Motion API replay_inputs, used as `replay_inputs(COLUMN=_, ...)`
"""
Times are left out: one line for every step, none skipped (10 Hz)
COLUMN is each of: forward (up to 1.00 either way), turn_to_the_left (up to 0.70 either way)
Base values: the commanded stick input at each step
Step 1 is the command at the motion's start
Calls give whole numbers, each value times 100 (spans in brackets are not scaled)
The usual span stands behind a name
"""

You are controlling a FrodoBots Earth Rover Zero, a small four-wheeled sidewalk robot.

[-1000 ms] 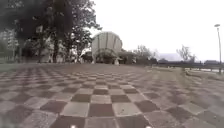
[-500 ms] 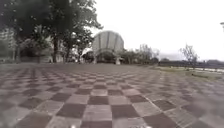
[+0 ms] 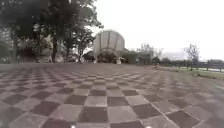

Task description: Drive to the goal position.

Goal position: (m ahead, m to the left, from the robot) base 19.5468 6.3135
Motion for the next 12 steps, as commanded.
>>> replay_inputs(forward=85, turn_to_the_left=-2)
replay_inputs(forward=85, turn_to_the_left=0)
replay_inputs(forward=85, turn_to_the_left=0)
replay_inputs(forward=85, turn_to_the_left=0)
replay_inputs(forward=85, turn_to_the_left=0)
replay_inputs(forward=85, turn_to_the_left=0)
replay_inputs(forward=85, turn_to_the_left=0)
replay_inputs(forward=85, turn_to_the_left=0)
replay_inputs(forward=85, turn_to_the_left=0)
replay_inputs(forward=85, turn_to_the_left=0)
replay_inputs(forward=85, turn_to_the_left=0)
replay_inputs(forward=85, turn_to_the_left=-8)
